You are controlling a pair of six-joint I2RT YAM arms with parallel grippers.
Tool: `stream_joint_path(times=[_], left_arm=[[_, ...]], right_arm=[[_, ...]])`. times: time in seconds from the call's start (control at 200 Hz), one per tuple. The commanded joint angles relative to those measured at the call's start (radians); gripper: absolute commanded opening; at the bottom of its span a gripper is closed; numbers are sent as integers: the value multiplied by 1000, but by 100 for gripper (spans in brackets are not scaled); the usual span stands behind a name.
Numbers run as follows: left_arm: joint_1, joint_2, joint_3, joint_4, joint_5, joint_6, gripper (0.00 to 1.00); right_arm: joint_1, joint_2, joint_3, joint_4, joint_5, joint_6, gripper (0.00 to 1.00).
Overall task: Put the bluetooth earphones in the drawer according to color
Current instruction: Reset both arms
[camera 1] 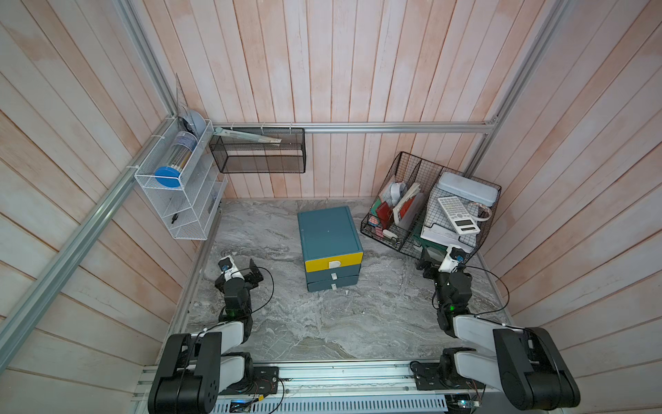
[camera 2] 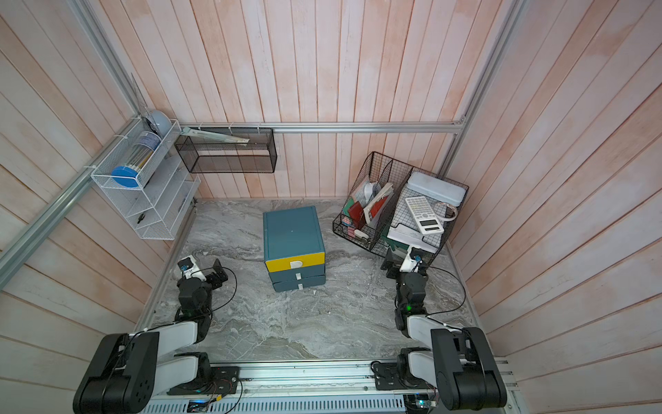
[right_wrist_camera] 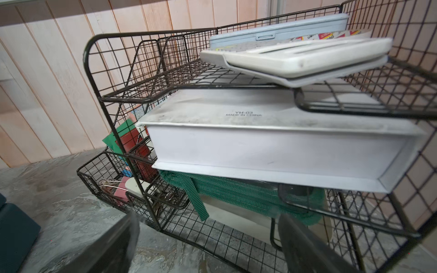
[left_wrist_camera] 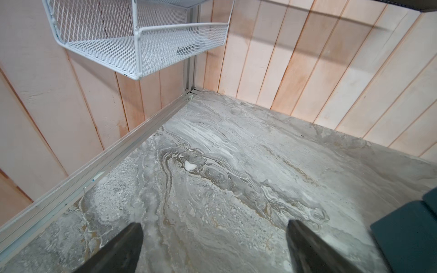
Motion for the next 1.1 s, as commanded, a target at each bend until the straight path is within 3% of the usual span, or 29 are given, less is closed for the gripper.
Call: stream_joint_path(times=[0.0,0.18,0.375,0.495,0.62,0.83,0.965,1.095], left_arm=[[6,52,58,143,-44,40,100],[7,268,7,473,-37,47,100],[-6,264,84,314,-3,94,100],[-16,266,93,303,-9,104,100],[-22,266,97,293,-19,110,100],[-30,267,98,296,-33,116,100],[-34,269,101,293,-46,119,100],[-36,269,113,266,-56,119,100]], right_arm=[[-9,20,35,79,2,-16,98],[-11,-21,15,51,49,-66,98],[-56,-36,7,27,37,-66,98],[-66,-15,-27,38,80,-89,98],[-80,110,-47,212,-19,-91,98],[-77,351,43,298,-103,-153,98],[-82,281,113,44,-79,-147,98],[-82,320,66,192,-70,-130,98]])
